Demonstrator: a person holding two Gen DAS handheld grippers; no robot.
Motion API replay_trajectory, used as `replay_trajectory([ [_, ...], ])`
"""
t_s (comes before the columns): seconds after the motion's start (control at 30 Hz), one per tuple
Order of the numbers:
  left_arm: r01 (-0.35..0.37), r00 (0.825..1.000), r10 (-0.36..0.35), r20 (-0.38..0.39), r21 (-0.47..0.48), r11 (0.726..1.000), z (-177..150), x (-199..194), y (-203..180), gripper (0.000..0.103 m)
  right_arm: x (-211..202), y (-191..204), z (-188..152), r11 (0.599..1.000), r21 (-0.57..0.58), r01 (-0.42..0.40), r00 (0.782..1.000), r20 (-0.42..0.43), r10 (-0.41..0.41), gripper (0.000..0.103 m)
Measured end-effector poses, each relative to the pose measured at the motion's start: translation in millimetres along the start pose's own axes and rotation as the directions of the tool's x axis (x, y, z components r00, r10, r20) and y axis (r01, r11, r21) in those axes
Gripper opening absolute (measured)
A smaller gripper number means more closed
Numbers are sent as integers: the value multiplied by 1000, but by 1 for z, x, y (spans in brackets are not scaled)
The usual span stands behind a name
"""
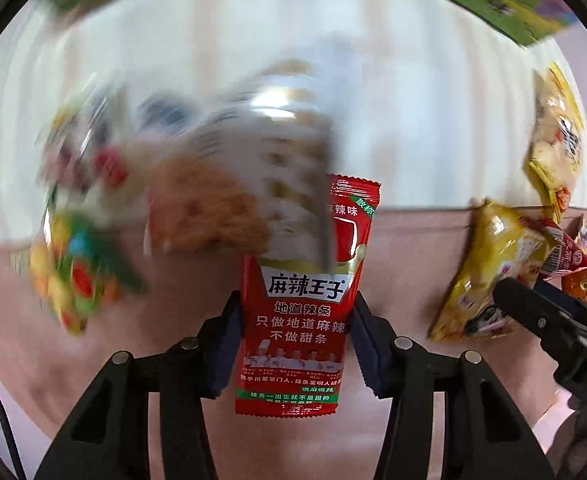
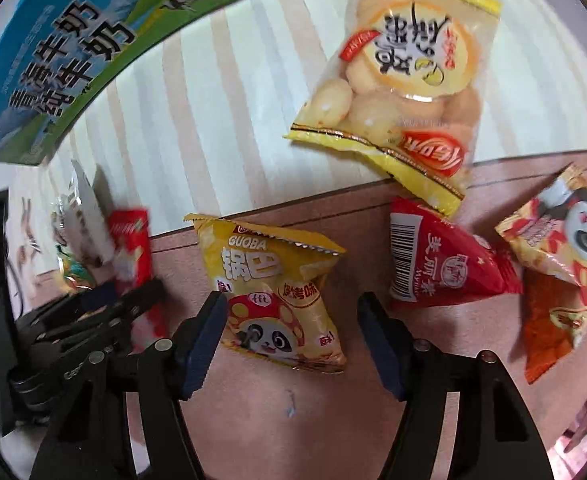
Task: Organize snacks
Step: 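Carry the red packet and yellow GUOBA bag into the box and open both tools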
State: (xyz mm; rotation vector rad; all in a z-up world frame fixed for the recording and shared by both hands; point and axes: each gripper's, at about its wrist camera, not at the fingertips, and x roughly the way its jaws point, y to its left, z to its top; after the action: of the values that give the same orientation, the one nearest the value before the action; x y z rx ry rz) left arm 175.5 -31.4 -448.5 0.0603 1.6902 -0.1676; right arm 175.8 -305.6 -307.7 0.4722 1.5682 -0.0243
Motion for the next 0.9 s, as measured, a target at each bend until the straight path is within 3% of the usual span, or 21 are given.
replay_trajectory([
  [0.13,42,999,-43,-14,-39,998,-4,7,9,52,10,6,-4,1000,5,22,1000,-8,-22,70],
  [0.23,12,1000,-12,-11,-33,999,6,14,23,53,14,10,0,998,2,66,997,28,-67,71],
  [0.33,-25,999,26,21,-46,999,13,15,8,52,16,15,0,986,-56,157,985,75,-153,63],
  [0.43,-10,999,13,46,-56,998,-2,6,12,47,13,18,-3,979,-101,180,982,84,-172,57],
  [0.57,36,999,-33,40,-71,997,-18,5,24,45,1,17,-11,979,-136,150,987,81,-140,48],
  [0.9,111,990,-110,92,-12,994,-34,-36,20,45,-47,-16,-17,996,-89,-5,997,80,12,45],
])
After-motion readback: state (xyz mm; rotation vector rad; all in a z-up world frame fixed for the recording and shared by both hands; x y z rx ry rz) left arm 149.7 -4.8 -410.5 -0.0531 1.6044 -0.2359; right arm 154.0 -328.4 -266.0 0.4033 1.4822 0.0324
